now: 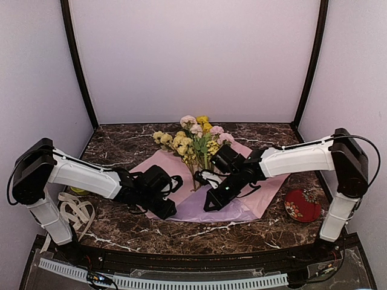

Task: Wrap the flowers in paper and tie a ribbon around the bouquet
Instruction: Press the fold line of the 1/4-folded wrapping paper.

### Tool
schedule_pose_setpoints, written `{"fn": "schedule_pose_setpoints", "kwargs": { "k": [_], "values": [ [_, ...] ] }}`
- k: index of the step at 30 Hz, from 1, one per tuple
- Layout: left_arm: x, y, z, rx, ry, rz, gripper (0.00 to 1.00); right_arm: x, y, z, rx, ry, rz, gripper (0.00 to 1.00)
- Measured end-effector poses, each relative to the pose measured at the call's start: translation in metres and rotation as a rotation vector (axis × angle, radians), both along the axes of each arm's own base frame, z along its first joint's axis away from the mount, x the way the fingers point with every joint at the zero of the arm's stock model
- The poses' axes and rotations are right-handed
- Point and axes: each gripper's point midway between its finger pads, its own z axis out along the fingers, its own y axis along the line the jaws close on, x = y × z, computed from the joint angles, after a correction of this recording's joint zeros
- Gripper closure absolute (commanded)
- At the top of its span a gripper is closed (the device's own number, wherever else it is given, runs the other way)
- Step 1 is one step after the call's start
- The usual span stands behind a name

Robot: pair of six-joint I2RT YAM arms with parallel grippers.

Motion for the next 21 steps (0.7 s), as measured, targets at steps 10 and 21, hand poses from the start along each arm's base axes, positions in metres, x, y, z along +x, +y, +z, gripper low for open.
{"fn": "schedule_pose_setpoints", "kwargs": {
  "k": [10, 21],
  "values": [
    [-0.002, 0.001, -0.001, -0.039, 0.018, 0.047, 0.76, -0.026, -0.079, -0.050, -0.178, 0.142, -0.171, 0.99],
    [-0.002, 0.001, -0.001, -0.058, 0.017, 0.061, 0.76, -0.021, -0.166, -0.045, -0.316, 0.170, -0.464, 0.99]
  ]
}}
